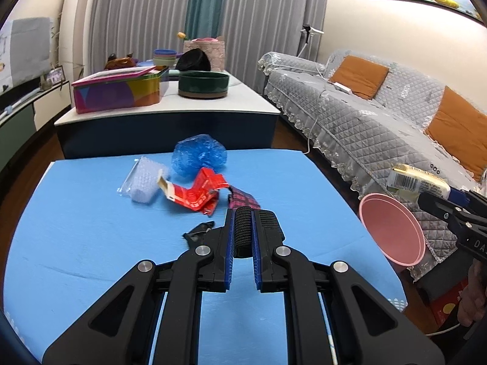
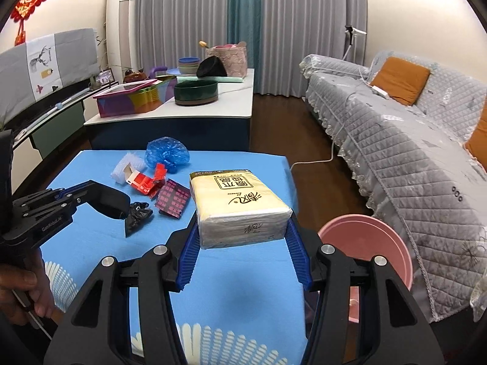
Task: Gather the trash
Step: 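Carry the tissue pack with the right tool over the pink bin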
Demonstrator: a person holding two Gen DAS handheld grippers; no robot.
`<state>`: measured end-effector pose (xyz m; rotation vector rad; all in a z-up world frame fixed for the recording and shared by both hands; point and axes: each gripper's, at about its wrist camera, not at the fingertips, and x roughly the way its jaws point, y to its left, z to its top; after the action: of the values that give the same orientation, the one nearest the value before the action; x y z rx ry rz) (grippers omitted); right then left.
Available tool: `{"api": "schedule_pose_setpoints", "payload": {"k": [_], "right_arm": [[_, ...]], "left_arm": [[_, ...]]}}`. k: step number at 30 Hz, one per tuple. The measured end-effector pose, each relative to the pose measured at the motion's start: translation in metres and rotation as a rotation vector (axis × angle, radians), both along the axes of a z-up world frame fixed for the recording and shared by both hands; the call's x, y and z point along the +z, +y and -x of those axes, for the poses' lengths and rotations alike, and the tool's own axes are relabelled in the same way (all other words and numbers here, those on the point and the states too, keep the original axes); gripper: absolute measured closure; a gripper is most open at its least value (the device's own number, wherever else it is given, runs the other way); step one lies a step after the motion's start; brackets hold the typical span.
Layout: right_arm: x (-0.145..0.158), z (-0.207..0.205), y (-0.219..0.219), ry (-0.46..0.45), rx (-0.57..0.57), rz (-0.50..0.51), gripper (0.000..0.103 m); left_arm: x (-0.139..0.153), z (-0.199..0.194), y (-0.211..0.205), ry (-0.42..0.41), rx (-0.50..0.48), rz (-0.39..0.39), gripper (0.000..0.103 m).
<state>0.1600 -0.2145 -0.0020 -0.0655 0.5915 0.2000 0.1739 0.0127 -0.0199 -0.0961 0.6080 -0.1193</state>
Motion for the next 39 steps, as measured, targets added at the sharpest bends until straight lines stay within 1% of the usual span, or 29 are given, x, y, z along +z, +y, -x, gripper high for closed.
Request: {"api": "schedule_pose_setpoints", "payload": {"k": [2, 7, 17, 19, 27, 30, 36, 39], "right_arm": [[0.001, 0.005, -0.005, -0.008, -0.012, 0.001, 0.05], [0.002, 0.009, -0.022, -0.011, -0.038, -0.023, 0.05], [-0.001, 0.01, -0.075, -0.009, -0.124, -0.068, 0.05], [-0.002, 0.01, -0.085, -0.012, -0.141, -0.071, 0.05], [-0.008, 0.005, -0.118, -0.01, -0.193, -0.083, 0.05], [-0.009, 0.002, -0.129, -0.007, -0.215, -0.097, 0.05], [-0.007, -0.004, -0.149, 0.004, -0.25, -0.146, 0.05], [-0.005, -0.007, -0.155, -0.001, -0.261, -0.148, 0.05]], "left_arm": [[0.0, 0.002, -0.008, -0.007, -0.009, -0.014, 0.093], [-0.004, 0.003, -0.026, -0.006, -0.017, -0.017, 0.093], [-0.005, 0.006, -0.072, -0.027, -0.064, -0.036, 0.093], [-0.005, 0.004, -0.083, -0.029, -0.081, -0.047, 0.093], [-0.008, -0.005, -0.112, -0.021, -0.124, -0.048, 0.093], [-0.009, -0.01, -0.122, 0.001, -0.153, -0.034, 0.093], [-0.004, -0.019, -0.136, 0.002, -0.162, -0.023, 0.093], [0.0, -0.024, -0.146, -0.007, -0.169, -0.031, 0.093]]}}
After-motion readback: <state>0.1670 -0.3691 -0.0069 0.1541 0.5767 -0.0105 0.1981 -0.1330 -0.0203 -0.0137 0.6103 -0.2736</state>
